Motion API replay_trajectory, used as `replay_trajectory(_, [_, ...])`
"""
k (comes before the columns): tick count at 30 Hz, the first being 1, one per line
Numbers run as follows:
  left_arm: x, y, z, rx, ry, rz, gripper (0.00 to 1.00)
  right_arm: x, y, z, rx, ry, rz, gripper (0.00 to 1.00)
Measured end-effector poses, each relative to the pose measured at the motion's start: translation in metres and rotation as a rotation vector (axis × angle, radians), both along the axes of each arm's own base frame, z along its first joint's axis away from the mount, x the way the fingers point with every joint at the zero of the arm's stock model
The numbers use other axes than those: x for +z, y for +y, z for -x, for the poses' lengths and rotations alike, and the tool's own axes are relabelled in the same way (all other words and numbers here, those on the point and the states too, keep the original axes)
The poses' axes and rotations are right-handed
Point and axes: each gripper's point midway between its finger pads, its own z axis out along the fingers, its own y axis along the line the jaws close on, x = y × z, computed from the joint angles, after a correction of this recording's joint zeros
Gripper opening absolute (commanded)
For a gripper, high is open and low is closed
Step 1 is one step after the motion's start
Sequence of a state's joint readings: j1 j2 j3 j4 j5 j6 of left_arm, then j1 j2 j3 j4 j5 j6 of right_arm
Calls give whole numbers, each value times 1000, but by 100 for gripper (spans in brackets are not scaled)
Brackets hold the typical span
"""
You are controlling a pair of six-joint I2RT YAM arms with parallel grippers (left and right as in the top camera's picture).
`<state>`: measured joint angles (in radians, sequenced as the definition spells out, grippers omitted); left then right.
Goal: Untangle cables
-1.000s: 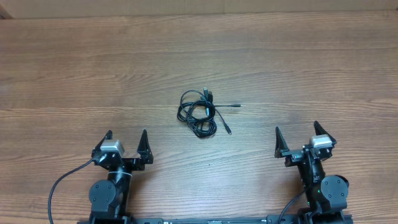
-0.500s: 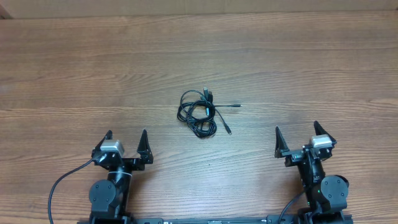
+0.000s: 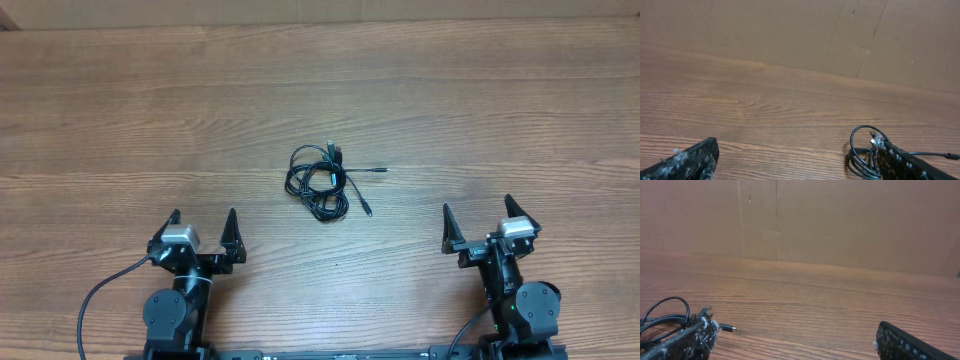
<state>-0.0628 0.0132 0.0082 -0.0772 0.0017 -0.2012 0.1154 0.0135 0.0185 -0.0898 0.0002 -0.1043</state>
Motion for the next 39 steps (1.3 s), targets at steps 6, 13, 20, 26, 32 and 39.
replay_trajectory(6, [0,0,0,0,0,0,100,0,0,0,0,0,0,100])
replay_trajectory(13, [0,0,0,-2,0,0,100,0,0,0,0,0,0,100])
replay_trajectory(20, [0,-2,0,-13,0,1,100,0,0,0,0,0,-1,100])
replay_trajectory(26, [-1,-6,2,-33,21,1,100,0,0,0,0,0,0,100])
replay_trajectory(32, [-3,-7,5,-43,60,1,100,0,0,0,0,0,-1,100])
replay_trajectory(39, [-1,-9,12,-54,105,-2,100,0,0,0,-1,0,0,100])
